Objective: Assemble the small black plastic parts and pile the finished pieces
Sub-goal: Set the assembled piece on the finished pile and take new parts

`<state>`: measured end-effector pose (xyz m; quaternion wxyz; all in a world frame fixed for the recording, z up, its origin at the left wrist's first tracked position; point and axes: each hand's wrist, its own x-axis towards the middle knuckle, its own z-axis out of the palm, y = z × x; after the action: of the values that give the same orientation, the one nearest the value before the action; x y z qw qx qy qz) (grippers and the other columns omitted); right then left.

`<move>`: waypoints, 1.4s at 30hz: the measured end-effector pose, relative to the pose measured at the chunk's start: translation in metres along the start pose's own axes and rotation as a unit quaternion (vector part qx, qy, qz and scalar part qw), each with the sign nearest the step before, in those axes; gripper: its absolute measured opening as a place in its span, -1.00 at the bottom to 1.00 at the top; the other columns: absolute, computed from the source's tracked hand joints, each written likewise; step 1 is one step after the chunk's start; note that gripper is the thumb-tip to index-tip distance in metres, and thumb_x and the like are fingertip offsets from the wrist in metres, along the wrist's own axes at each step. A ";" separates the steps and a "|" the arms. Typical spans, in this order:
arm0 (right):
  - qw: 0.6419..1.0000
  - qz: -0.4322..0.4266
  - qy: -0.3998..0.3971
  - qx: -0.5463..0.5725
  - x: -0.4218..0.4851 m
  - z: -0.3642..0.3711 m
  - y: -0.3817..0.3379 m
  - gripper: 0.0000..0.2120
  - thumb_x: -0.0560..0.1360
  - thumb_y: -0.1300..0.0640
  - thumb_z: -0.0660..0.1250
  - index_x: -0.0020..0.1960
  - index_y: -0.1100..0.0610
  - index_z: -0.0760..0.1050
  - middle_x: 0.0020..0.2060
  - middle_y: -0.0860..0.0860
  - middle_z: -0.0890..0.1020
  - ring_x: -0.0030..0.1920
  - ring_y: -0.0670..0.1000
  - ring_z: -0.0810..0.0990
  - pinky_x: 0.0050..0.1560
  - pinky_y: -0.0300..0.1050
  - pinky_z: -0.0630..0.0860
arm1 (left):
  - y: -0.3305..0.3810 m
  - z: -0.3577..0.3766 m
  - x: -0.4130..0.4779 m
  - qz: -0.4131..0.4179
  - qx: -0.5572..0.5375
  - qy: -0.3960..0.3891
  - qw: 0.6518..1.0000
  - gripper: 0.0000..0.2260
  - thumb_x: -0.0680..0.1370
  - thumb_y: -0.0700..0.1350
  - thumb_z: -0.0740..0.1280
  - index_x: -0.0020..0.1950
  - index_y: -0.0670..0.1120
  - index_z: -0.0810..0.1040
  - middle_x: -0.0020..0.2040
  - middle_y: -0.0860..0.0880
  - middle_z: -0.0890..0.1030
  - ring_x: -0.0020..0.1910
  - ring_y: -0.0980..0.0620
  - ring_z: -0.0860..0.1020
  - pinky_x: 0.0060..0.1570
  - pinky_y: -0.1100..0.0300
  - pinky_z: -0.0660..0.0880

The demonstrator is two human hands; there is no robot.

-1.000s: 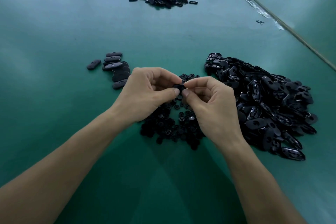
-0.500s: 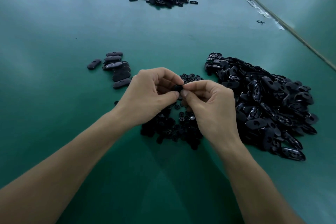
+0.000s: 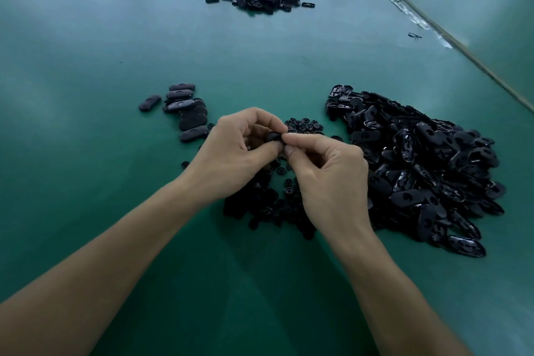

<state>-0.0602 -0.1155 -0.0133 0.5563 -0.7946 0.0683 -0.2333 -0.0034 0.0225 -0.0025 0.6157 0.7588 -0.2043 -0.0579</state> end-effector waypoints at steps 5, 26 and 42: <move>1.000 -0.002 -0.020 0.007 -0.002 0.000 -0.003 -0.83 0.50 0.24 0.47 0.05 0.04 0.72 -0.12 -0.17 0.71 -0.08 -0.26 0.65 -0.04 -0.46 0.47 | -0.002 -0.001 0.002 -0.029 -0.069 0.000 0.997 -0.85 0.56 -0.33 0.40 -0.02 -0.09 0.60 -0.21 -0.02 0.68 -0.25 0.08 0.58 -0.14 0.21 0.56; 0.994 0.053 -0.090 0.036 0.012 -0.019 0.002 -0.91 0.45 0.19 0.50 -0.18 0.02 0.65 -0.31 -0.05 0.71 -0.29 -0.09 0.67 -0.23 -0.05 0.62 | 0.006 -0.007 0.001 -0.055 -0.078 -0.022 0.995 -0.84 0.46 -0.37 0.47 -0.06 -0.13 0.68 -0.25 -0.08 0.71 -0.30 0.06 0.66 -0.22 0.29 0.61; 0.994 0.073 -0.087 0.001 0.011 -0.020 -0.004 -0.96 0.37 0.09 0.45 -0.22 0.05 0.63 -0.39 -0.05 0.68 -0.37 -0.10 0.60 -0.24 0.14 0.66 | 0.003 -0.008 0.002 -0.043 -0.041 -0.018 0.998 -0.84 0.44 -0.33 0.51 -0.09 -0.09 0.70 -0.26 -0.13 0.71 -0.35 0.04 0.66 -0.19 0.19 0.66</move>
<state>-0.0600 -0.1349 -0.0016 0.5765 -0.8042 0.0779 -0.1223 -0.0001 0.0282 0.0028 0.6398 0.7396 -0.1797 -0.1065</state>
